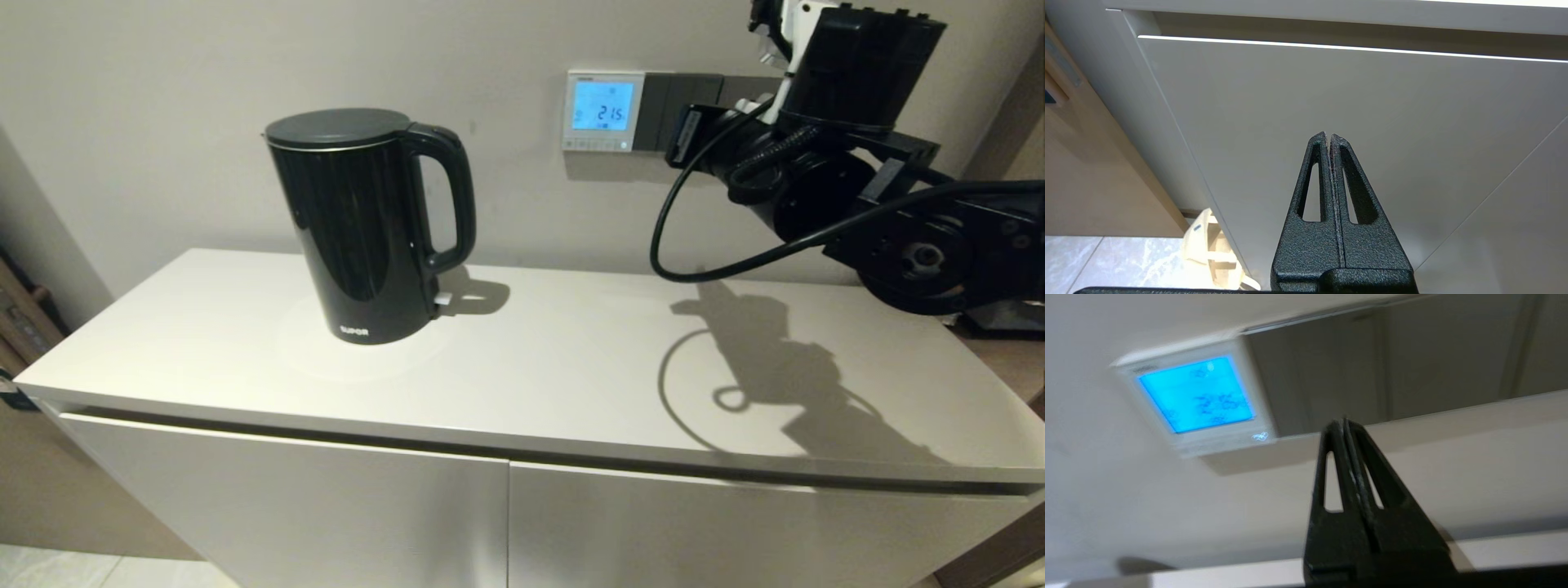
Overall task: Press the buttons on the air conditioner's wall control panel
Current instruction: Turn off the central air conditioner
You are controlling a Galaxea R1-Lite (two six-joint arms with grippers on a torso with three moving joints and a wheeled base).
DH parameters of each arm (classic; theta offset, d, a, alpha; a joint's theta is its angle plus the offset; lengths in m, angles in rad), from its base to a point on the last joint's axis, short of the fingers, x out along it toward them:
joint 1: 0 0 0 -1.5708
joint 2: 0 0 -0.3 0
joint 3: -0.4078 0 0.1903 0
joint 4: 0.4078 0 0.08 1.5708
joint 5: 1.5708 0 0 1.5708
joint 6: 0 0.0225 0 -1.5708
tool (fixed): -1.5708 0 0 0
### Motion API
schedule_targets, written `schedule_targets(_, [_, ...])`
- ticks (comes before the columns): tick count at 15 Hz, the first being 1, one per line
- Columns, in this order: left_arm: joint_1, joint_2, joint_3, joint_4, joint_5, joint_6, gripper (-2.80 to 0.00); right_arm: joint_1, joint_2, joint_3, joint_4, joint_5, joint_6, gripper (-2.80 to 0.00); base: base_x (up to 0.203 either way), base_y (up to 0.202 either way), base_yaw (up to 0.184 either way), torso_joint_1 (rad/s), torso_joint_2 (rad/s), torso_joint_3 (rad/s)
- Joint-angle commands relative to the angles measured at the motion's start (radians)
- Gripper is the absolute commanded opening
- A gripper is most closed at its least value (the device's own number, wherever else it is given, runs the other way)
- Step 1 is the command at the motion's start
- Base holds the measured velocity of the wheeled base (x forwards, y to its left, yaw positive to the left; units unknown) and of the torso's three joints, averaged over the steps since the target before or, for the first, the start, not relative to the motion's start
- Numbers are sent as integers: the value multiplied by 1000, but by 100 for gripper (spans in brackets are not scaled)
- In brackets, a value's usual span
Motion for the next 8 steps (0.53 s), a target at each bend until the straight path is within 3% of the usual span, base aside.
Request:
schedule_targets(1, [0, 0, 0, 0, 0, 0, -280, 24, 52, -23, -9, -3, -9, -280, 0, 0, 0, 0, 0, 0])
schedule_targets(8, [0, 0, 0, 0, 0, 0, -280, 45, 81, -12, -12, -7, -15, -280, 0, 0, 0, 0, 0, 0])
